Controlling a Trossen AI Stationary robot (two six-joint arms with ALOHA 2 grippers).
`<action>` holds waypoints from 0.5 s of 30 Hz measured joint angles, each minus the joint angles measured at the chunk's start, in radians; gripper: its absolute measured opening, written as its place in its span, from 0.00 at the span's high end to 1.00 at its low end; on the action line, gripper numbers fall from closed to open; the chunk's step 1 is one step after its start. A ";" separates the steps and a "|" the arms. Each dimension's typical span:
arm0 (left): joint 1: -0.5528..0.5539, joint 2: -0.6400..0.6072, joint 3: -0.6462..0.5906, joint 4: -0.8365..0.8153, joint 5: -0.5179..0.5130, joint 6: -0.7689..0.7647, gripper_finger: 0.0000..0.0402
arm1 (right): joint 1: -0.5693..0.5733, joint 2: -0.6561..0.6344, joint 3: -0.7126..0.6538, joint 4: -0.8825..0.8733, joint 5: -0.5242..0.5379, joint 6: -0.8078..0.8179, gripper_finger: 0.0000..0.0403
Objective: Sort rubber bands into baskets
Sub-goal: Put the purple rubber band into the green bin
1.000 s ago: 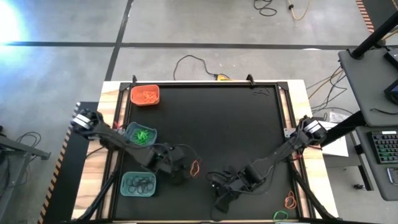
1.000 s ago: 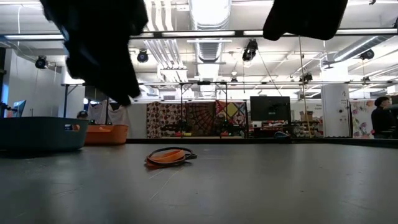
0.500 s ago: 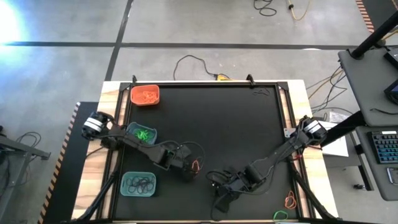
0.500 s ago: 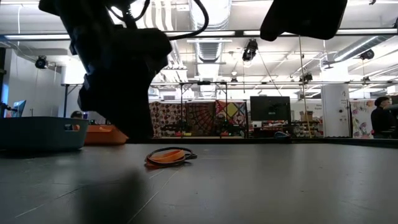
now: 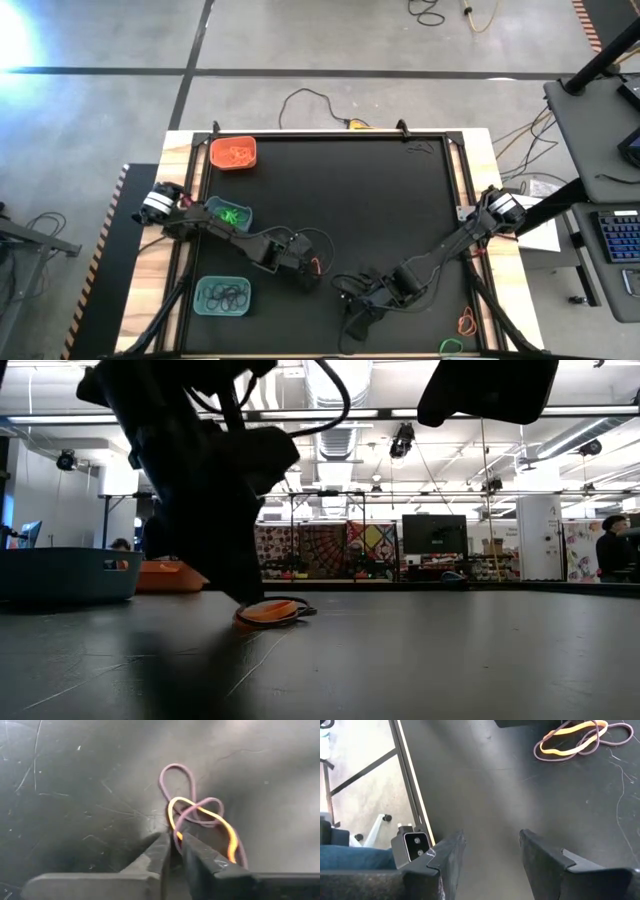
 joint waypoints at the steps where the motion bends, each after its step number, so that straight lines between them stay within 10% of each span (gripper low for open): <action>1: 0.000 -0.006 0.000 0.000 0.000 0.006 0.94 | 0.000 0.000 0.000 0.000 0.000 0.001 0.55; 15: -0.018 -0.204 0.000 -0.080 -0.047 0.070 1.00 | 0.000 0.000 0.000 0.000 0.000 0.004 0.55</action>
